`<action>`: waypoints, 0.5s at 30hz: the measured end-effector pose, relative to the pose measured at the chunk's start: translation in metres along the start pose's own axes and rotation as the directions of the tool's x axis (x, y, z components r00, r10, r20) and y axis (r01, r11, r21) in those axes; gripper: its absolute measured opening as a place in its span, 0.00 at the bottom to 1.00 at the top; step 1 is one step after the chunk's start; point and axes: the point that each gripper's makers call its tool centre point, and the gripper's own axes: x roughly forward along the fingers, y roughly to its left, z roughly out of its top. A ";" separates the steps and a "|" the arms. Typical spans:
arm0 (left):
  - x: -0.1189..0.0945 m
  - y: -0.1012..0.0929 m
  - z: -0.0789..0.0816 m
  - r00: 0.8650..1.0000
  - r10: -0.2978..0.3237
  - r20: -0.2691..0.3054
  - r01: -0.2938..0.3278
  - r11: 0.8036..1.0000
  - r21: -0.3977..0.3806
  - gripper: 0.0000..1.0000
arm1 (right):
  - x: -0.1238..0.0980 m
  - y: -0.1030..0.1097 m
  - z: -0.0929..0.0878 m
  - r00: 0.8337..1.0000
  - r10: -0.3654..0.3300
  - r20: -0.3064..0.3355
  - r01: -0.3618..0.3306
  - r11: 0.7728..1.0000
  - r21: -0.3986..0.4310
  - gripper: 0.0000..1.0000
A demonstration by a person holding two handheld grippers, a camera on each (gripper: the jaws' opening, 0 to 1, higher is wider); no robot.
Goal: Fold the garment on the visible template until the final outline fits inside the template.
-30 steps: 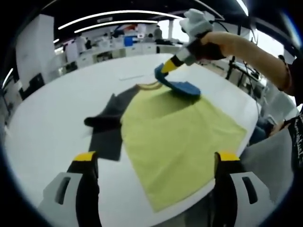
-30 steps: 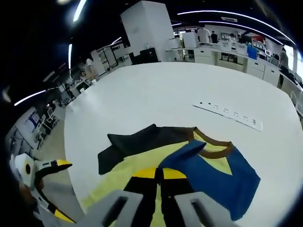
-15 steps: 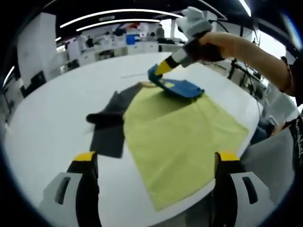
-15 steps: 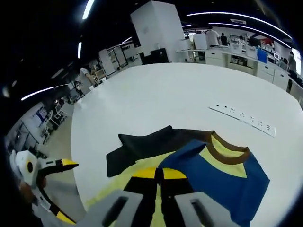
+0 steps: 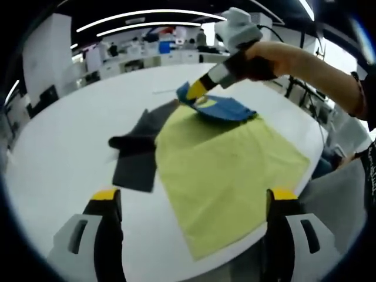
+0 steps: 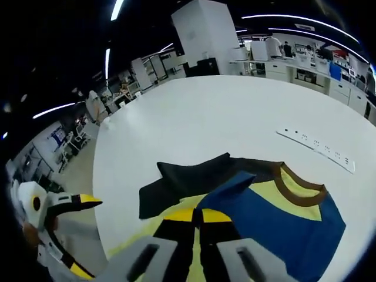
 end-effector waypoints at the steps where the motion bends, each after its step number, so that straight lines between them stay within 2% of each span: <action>1: 0.000 0.000 0.000 1.000 0.001 -0.001 -0.001 1.000 -0.001 0.99 | 0.003 0.001 -0.002 1.000 0.000 -0.002 0.000 1.000 -0.004 0.00; 15: -0.002 0.004 -0.005 1.000 0.012 0.007 -0.011 1.000 -0.016 0.99 | 0.030 0.000 -0.026 0.999 0.011 -0.046 -0.011 1.000 0.000 0.00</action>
